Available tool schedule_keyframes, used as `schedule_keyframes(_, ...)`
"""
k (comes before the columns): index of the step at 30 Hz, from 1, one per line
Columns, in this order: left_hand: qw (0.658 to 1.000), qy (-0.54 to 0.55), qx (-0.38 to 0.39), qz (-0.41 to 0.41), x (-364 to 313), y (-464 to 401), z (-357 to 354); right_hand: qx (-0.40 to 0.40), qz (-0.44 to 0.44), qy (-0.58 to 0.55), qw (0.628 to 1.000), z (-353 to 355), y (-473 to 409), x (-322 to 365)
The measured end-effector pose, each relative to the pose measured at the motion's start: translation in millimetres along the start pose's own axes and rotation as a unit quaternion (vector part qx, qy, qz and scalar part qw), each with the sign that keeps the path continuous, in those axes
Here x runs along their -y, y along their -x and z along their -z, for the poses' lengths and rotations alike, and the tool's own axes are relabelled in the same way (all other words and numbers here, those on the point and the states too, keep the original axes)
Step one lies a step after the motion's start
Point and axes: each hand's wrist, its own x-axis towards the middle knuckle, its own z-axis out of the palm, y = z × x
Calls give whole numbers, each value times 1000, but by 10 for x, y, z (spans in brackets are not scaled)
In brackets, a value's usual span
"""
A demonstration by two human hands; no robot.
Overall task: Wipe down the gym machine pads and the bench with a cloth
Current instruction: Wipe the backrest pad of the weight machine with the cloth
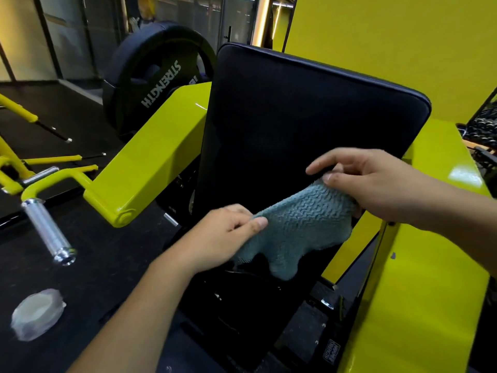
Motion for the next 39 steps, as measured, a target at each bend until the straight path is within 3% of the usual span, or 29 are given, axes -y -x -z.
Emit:
schedule_keyframes(3, 998, -5, -44, -34, -44, -12, 129, 77, -39, -5, 996, 5, 11, -12)
schedule_keyframes(7, 987, 159, -26, -2, -65, -18, 185, 175, -37, -6, 984, 77, 63, 14)
schedule_keyframes(12, 952, 299, 51, 34, -145, 51, 186, 102, -27, 65, 992, -18, 68, 39)
schedule_keyframes(16, 949, 277, 135, 66, -279, 152, 79, 47, -13, 71, 996, -94, 61, 46)
schedule_keyframes(18, 956, 256, 109, 96, -279, 146, -30, 27, -8, 54, 998, -127, 54, 65)
schedule_keyframes(21, 936, 305, 37, 174, -240, 129, -191, -3, 16, 67, 998, -198, 45, 65)
schedule_keyframes(24, 919, 337, 43, 201, -218, 143, -291, -15, 31, 104, 994, -272, 27, 15)
schedule_keyframes(29, 872, 456, 103, 148, -167, 252, -311, -67, 18, 19, 997, -304, -10, -68)
schedule_keyframes(32, 810, 571, 101, 92, -191, 315, -259, -64, -55, -143, 986, -356, 5, -73)
schedule_keyframes(34, 798, 593, 96, 51, -252, 299, -249, -30, -108, -238, 965, -438, 31, -53)
schedule_keyframes(37, 767, 632, 112, -2, -396, 238, -252, 10, -147, -225, 963, -590, 83, -22)
schedule_keyframes(39, 773, 626, 101, -16, -478, 210, -263, 33, -147, -147, 978, -653, 117, -18)
